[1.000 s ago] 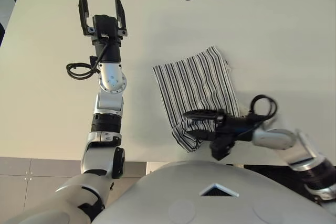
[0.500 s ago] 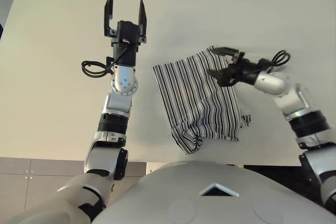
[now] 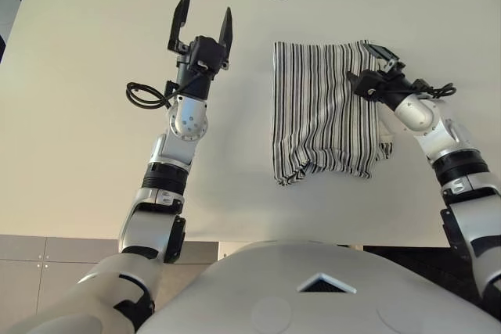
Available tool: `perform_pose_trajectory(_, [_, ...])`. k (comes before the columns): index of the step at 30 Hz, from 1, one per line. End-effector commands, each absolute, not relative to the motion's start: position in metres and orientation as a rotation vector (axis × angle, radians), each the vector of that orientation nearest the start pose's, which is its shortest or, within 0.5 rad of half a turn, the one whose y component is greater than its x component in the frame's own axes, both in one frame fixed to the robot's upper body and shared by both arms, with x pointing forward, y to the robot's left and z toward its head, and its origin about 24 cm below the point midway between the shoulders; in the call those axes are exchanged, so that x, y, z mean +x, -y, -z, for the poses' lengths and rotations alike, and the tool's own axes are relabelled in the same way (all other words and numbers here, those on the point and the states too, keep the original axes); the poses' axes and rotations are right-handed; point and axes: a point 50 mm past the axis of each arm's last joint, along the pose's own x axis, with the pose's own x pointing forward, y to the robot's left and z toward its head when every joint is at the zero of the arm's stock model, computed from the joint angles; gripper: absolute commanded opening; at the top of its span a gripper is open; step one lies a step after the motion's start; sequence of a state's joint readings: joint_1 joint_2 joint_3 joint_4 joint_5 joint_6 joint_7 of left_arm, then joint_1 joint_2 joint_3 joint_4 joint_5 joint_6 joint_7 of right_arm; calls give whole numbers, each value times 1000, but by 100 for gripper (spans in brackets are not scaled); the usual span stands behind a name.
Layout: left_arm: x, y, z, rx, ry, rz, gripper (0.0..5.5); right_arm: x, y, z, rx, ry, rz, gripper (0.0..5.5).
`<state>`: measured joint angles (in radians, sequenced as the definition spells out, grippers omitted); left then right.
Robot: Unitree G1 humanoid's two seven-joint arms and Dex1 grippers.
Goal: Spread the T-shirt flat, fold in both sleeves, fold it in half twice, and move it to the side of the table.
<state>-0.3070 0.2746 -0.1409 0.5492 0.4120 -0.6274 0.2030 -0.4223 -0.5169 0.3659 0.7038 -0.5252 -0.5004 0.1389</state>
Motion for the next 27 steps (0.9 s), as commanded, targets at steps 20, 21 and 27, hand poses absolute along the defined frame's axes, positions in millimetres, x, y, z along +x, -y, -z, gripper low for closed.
perform_pose_trajectory(20, [285,-154,-52,731,469,348,338,174,203,-16,-1218,-57,-968,327])
perform_pose_trajectory(21, [285,-154,-51,732,467,354,338,171,205,-18,-1218,-55,-970,327])
perform_pose_trajectory(27, [282,-154,-49,782,464,425,338,108,227,-44,-1263,-170,-1236,327])
